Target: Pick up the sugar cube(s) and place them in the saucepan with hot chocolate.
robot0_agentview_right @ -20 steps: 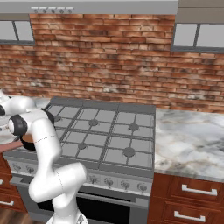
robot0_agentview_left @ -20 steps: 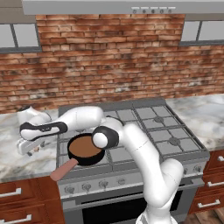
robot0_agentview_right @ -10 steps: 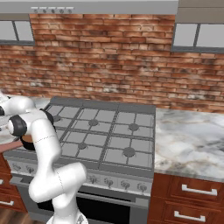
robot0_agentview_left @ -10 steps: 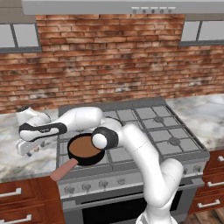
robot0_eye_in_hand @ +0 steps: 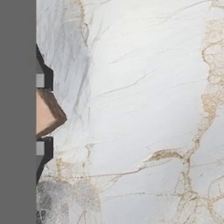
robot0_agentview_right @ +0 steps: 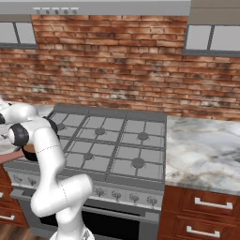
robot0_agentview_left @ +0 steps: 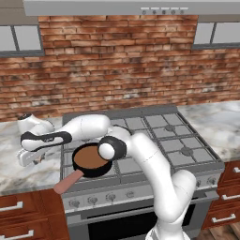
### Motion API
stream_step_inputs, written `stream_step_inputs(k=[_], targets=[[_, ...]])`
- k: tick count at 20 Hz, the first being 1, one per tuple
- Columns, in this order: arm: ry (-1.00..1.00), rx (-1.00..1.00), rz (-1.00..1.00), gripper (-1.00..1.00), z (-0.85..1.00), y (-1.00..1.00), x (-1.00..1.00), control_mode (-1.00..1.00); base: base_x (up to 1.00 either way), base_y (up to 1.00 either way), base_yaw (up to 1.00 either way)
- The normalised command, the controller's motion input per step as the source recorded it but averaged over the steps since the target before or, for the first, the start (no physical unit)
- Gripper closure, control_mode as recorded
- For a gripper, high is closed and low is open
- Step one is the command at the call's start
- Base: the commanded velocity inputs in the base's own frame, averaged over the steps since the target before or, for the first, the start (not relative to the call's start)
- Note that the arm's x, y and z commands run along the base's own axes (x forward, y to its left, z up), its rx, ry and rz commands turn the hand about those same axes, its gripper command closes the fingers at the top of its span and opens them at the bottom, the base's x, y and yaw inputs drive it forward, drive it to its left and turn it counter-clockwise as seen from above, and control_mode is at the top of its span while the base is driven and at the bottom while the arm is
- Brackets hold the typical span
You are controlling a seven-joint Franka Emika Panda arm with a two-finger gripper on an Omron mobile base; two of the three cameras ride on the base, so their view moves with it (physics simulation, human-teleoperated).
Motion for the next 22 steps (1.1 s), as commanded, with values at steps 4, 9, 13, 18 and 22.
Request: stream_step_inputs(k=[4, 9, 13, 18, 22], targets=[[0.00, 0.00, 0.00, 1.00, 0.00, 0.01, 0.00, -1.00, 0.00, 0.00, 0.00], [0.00, 0.00, 0.00, 1.00, 0.00, 0.00, 0.00, -1.00, 0.00, 0.00, 0.00], [-0.08, 0.00, 0.00, 1.00, 0.07, -0.02, -0.30, -1.00, 0.00, 0.00, 0.00], [-0.15, 0.03, 0.00, 1.00, 0.59, -0.24, -0.51, -1.00, 0.00, 0.00, 0.00], [-0.13, 0.10, 0.00, 1.00, 0.83, -0.52, -0.36, -1.00, 0.00, 0.00, 0.00]])
